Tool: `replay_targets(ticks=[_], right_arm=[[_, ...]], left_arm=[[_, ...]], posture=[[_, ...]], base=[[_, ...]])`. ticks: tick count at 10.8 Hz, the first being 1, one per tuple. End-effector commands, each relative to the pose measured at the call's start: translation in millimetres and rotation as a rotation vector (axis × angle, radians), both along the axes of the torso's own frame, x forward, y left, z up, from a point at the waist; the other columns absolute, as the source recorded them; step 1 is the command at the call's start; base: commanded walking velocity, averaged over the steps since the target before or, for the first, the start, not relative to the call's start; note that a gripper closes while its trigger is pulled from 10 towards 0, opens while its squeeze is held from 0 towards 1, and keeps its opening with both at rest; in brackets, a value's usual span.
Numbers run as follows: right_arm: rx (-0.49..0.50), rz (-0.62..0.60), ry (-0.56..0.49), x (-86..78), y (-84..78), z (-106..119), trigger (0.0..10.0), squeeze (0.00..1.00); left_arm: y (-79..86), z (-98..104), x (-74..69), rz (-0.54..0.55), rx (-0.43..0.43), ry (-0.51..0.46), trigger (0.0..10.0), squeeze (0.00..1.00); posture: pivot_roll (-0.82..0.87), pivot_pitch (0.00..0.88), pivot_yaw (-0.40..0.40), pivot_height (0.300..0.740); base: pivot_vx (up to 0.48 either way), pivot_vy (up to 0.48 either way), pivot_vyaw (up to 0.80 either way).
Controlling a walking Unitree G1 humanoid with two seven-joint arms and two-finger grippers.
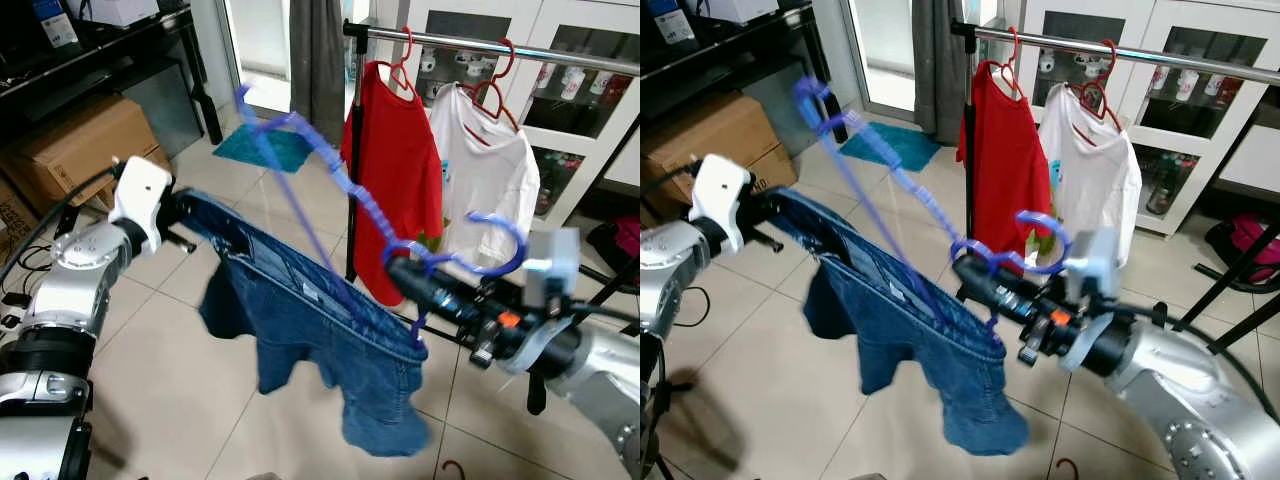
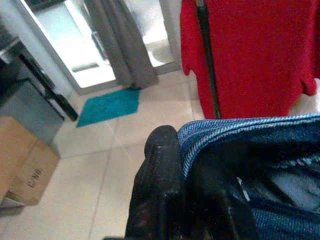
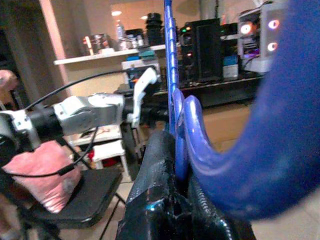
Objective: Hang hanger
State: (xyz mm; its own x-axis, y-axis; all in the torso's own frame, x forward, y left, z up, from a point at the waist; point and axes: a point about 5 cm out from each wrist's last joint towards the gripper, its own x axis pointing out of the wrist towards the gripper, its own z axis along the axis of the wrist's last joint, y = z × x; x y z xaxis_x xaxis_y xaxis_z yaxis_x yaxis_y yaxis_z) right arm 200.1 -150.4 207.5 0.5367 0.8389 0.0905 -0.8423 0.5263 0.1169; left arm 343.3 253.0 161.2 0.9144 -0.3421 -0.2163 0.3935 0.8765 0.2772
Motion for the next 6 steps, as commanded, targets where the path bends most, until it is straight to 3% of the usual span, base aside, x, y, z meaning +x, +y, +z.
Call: replay_targets(ticks=[1, 2, 3, 4, 6], right_arm=[[-0.017, -0.071, 0.019, 6.0, -5.0, -2.2, 0.0, 0.00], [0.014, -0.192, 0.022, 20.2, -2.8, -2.6, 0.0, 0.00], [0.130, -0.398, 0.026, 43.1, 2.4, -2.4, 0.0, 0.00], [0.261, -0.531, 0.057, 55.4, 5.6, -3.4, 0.0, 0.00], [0.351, -0.716, 0.074, 64.0, -3.0, -3.9, 0.0, 0.00]], left_arm=[[5.3, 3.9, -1.9, 0.008, -0.025, -0.007, 0.0, 0.00], [-16.5, -0.3, -5.5, -0.106, -0.070, 0.007, 0.0, 0.00], [-58.8, -2.2, -12.1, -0.260, -0.159, 0.012, 0.0, 0.00], [-97.0, -3.3, -18.4, -0.328, -0.223, 0.011, 0.0, 0.00], [-131.4, -3.3, -27.7, -0.344, -0.263, -0.010, 0.0, 0.00]], posture=[[-0.14, 0.021, 0.096, 0.740], [-0.15, 0.018, 0.094, 0.740], [-0.14, 0.020, 0.091, 0.740], [-0.15, 0.023, 0.086, 0.740], [-0.16, 0.063, 0.045, 0.740]], base=[[0.000, 0.000, 0.00], [0.000, 0.000, 0.00], [0.000, 0.000, 0.00], [0.000, 0.000, 0.00], [0.000, 0.000, 0.00]])
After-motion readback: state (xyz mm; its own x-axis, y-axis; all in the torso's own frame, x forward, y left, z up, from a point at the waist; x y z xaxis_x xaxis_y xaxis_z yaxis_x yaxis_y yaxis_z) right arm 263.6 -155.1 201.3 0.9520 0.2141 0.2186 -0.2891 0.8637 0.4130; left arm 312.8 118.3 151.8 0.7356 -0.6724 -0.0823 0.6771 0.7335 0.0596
